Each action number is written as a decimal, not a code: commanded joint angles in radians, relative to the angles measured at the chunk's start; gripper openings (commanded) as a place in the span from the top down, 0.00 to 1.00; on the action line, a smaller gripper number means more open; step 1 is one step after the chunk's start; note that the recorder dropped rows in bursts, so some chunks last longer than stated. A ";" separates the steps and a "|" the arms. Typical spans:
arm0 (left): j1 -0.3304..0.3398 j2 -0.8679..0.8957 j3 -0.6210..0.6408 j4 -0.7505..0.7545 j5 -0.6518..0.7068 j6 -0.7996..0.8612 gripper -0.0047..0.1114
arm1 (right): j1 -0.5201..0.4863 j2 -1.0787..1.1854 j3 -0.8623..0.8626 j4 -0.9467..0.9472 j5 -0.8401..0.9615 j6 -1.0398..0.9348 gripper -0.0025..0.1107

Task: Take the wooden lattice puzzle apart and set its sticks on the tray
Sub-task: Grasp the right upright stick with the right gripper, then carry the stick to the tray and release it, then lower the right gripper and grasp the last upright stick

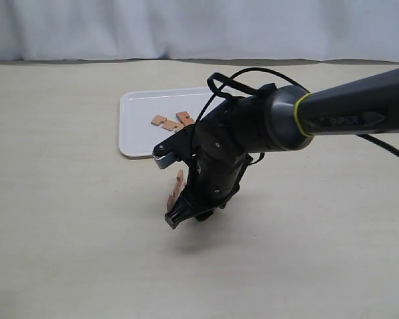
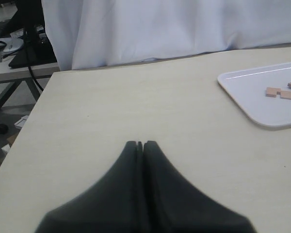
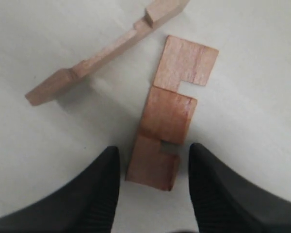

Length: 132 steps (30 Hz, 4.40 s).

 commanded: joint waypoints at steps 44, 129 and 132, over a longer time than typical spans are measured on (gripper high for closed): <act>-0.002 -0.002 0.002 -0.002 -0.011 -0.001 0.96 | -0.223 0.081 -0.049 0.059 -0.808 0.056 0.93; -0.002 -0.002 0.002 -0.001 -0.013 -0.001 0.96 | 0.034 0.061 -0.037 -0.013 -0.196 0.190 0.94; -0.002 -0.002 0.002 -0.001 -0.013 -0.001 0.96 | 0.034 0.046 -0.037 -0.013 -0.185 0.186 0.94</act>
